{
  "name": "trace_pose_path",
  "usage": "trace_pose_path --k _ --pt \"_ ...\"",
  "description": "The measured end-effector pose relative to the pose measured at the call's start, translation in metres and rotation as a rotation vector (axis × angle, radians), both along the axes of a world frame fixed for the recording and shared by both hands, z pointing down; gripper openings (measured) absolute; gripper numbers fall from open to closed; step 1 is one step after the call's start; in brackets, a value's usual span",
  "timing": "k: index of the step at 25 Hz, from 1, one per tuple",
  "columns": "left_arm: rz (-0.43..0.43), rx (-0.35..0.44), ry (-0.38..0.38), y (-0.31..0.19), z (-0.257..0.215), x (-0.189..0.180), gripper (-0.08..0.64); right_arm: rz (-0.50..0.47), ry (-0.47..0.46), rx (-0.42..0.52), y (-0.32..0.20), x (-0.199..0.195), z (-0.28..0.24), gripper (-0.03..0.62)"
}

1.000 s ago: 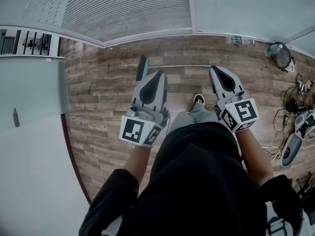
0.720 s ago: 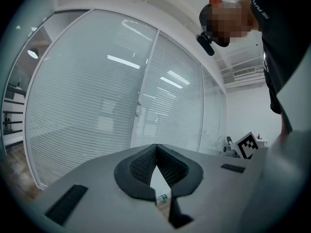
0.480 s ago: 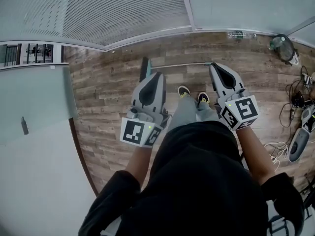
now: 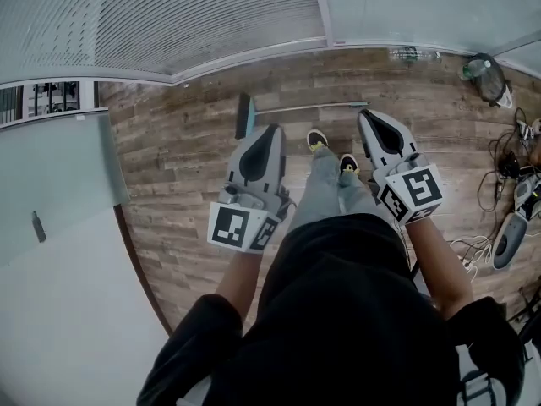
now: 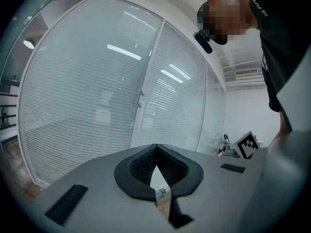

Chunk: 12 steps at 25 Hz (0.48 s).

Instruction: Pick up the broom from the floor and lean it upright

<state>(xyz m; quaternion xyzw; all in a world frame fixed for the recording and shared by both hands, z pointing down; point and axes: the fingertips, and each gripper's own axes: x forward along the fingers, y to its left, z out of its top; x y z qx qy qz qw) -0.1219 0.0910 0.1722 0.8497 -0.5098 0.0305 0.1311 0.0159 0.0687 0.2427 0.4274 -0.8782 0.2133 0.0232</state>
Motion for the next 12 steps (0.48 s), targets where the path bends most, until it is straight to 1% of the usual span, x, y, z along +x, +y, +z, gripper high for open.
trace_pose_path --k 3,7,12 --pt "-0.007 0.001 0.024 -0.023 0.004 -0.018 0.015 -0.008 0.024 -0.006 -0.021 -0.017 0.004 0.015" --pt "-0.015 0.006 0.059 -0.051 0.006 -0.051 0.015 -0.025 0.06 0.006 -0.049 -0.052 -0.003 0.015" --pt "0.025 -0.004 0.073 -0.086 0.02 -0.077 0.015 -0.025 0.107 0.016 -0.089 -0.085 -0.003 0.015"
